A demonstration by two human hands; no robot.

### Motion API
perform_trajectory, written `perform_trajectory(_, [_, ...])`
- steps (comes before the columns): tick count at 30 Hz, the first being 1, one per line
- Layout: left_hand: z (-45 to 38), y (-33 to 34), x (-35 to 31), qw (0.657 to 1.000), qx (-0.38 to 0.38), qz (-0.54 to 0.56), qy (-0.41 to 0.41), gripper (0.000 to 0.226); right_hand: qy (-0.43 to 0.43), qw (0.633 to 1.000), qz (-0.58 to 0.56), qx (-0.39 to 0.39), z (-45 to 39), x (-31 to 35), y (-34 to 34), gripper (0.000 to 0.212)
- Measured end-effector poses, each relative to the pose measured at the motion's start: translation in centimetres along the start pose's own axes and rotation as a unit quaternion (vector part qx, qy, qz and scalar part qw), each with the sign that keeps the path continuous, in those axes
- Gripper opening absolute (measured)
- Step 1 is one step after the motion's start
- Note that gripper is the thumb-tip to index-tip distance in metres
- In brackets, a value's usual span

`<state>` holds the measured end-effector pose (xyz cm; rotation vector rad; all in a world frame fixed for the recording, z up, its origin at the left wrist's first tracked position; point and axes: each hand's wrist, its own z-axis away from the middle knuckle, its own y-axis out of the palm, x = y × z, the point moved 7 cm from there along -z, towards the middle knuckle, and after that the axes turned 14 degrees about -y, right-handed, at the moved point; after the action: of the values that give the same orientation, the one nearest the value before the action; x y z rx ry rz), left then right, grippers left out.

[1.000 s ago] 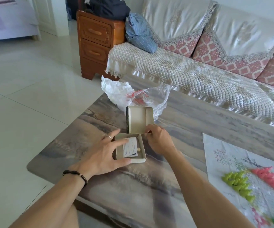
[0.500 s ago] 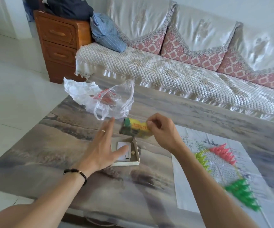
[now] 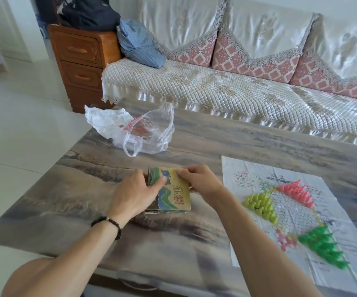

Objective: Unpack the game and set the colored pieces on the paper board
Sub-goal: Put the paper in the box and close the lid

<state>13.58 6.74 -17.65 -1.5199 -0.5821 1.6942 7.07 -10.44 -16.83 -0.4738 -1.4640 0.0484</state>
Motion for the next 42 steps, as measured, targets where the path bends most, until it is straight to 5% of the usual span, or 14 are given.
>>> perform_trajectory(10, [-1.9,1.5,2.4,0.994,0.040,0.052,-0.086,0.056,-0.027,0.989,0.139,-0.046,-2.5,-0.4,2.1,0.031])
perform_trajectory(16, [-1.4,1.5,2.0,0.999,0.027,0.028,-0.023,0.036,0.003,0.975,0.218,-0.032,-2.3,-1.8,2.7,0.041])
perform_trajectory(20, [-1.0,1.3,1.9,0.999,0.001,-0.033,0.014,0.067,0.017,0.954,0.288,-0.084,-1.4,-1.6,2.0,0.047])
perform_trajectory(26, [0.6,1.3,1.6,0.999,0.013,-0.012,0.028,0.080,0.090,0.961,0.258,-0.040,0.5,-2.2,0.6,0.058])
perform_trajectory(35, [2.3,0.1,0.7,0.996,0.026,0.061,0.052,0.059,0.060,0.997,0.038,0.003,2.1,-3.3,0.5,0.022])
perform_trajectory(39, [2.8,0.1,1.2,0.995,0.064,0.058,0.052,0.077,0.048,0.997,0.052,0.036,3.2,-2.2,1.1,0.013])
perform_trajectory(42, [3.3,0.1,0.7,0.995,0.070,0.040,0.061,0.063,0.061,0.991,0.106,0.045,3.6,-1.7,1.0,0.017])
